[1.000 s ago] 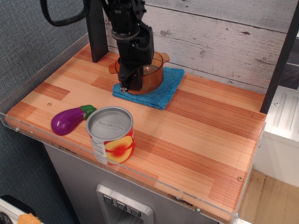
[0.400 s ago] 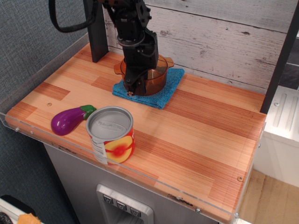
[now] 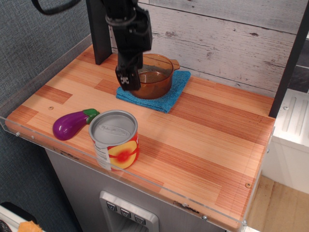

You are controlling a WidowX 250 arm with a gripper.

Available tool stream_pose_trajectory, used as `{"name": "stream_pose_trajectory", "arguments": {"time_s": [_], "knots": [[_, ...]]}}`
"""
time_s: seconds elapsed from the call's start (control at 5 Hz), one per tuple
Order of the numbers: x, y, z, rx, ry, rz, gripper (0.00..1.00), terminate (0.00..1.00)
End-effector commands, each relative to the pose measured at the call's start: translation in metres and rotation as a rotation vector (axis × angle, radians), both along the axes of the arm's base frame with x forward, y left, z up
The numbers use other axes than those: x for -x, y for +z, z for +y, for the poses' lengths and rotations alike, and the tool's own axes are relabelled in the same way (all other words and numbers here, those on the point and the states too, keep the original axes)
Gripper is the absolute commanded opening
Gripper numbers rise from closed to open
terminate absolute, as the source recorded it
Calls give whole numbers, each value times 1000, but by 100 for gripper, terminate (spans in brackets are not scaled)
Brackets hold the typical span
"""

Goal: Set the orange pot on top of the blue cloth.

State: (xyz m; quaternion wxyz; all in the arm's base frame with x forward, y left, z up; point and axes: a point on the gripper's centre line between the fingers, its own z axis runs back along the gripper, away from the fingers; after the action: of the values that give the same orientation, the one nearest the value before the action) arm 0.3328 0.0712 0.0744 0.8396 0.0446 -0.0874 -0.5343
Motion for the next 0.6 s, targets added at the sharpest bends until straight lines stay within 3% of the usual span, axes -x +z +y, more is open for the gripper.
{"name": "stream_pose_trajectory", "arguments": {"time_s": [0.0,0.2,0.4], "knots": [[12,52,8,50,126,-58,100,0],[24,60,0,74,180,-22,100,0],[36,66,-14,126,363,-3,100,0]]}}
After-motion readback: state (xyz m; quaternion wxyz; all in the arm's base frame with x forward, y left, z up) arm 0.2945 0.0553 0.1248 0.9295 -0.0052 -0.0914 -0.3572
